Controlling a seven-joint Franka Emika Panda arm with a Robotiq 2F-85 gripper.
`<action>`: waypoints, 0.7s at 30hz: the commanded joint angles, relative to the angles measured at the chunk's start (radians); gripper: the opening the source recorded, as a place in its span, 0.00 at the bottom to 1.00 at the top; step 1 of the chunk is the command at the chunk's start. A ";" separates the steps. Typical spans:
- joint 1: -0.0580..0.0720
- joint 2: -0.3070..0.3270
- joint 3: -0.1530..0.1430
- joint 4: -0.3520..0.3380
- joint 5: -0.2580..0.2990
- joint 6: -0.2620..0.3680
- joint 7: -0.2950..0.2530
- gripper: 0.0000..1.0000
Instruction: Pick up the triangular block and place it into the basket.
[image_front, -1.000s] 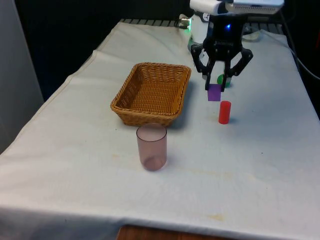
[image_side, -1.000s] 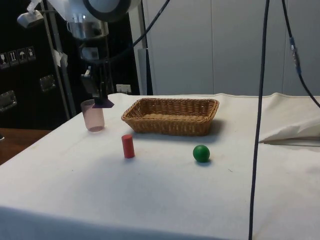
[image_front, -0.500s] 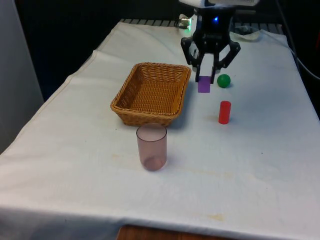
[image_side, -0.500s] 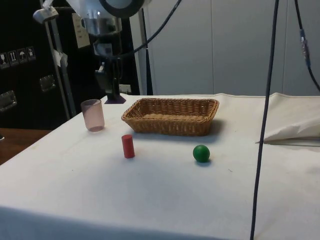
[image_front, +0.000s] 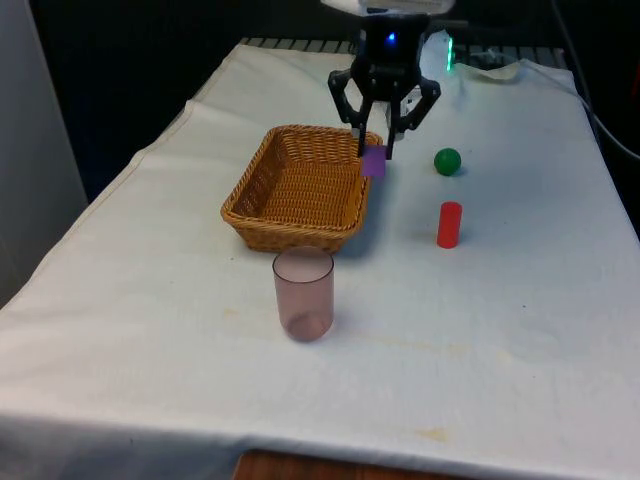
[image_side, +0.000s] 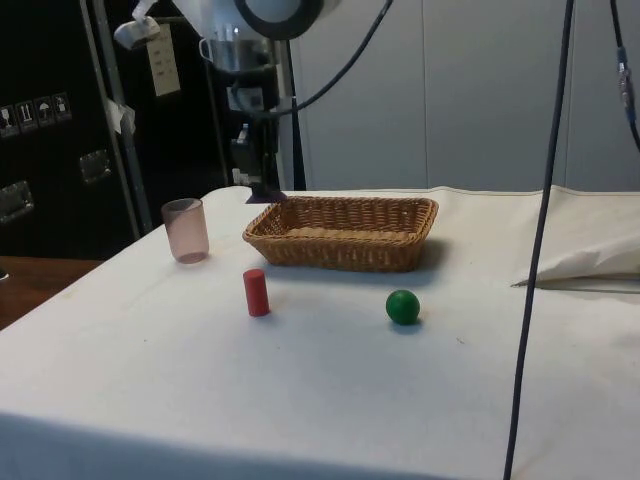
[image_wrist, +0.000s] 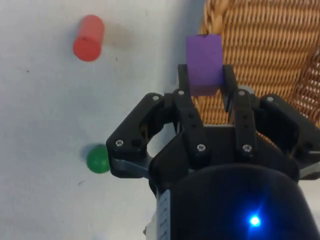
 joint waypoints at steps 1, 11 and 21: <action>-0.003 -0.011 -0.007 -0.020 -0.007 0.018 -0.007 0.33; -0.005 -0.039 -0.061 -0.091 -0.009 0.065 -0.059 0.33; -0.004 -0.036 -0.108 -0.124 0.000 0.095 -0.104 0.33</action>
